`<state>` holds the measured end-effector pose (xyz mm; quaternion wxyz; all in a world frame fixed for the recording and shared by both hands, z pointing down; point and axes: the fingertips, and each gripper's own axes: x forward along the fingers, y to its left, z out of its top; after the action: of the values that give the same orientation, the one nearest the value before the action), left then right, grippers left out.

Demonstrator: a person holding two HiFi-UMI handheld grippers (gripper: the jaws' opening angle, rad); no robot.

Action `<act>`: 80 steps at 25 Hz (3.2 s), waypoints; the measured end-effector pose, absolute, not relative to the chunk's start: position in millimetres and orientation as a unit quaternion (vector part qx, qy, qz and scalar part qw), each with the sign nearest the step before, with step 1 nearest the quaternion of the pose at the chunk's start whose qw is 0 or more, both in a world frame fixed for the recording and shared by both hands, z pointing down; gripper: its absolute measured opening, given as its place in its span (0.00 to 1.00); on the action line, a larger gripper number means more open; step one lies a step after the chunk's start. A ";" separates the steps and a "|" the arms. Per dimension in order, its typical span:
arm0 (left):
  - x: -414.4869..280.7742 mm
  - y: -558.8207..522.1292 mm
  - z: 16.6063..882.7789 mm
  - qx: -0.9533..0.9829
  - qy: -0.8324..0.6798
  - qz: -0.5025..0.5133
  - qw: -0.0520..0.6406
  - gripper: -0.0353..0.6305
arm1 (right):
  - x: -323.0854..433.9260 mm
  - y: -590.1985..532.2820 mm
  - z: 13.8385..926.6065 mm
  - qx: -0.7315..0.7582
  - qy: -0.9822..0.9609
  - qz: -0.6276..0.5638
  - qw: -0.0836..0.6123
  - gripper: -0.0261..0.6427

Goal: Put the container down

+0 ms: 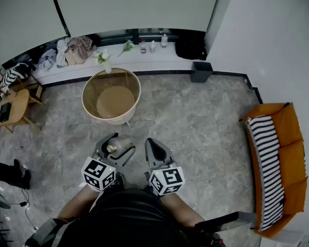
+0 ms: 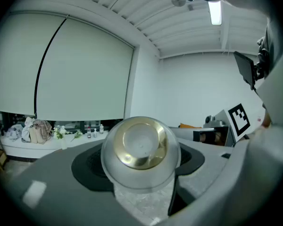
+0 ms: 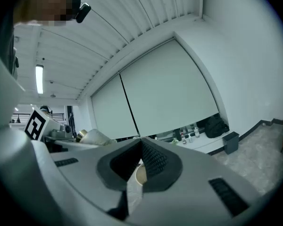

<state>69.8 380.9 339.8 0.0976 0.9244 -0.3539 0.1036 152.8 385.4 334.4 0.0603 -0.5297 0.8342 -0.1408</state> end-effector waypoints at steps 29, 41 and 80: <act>-110.2 354.7 388.9 0.899 -0.389 0.169 0.106 0.56 | 5.6 355.9 338.2 -0.550 0.822 -0.144 0.033 0.04; -159.7 308.6 392.0 0.909 -0.367 0.167 0.101 0.56 | -24.5 325.2 337.0 -0.593 0.793 -0.135 0.016 0.04; -15.7 126.9 405.1 0.875 -0.419 0.220 0.102 0.56 | 110.1 119.6 359.2 -0.526 0.827 -0.188 0.063 0.04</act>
<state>-15.7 126.9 405.1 0.1024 0.8748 -0.4194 0.2200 110.1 119.6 359.2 0.0634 -0.5262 0.8269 -0.1880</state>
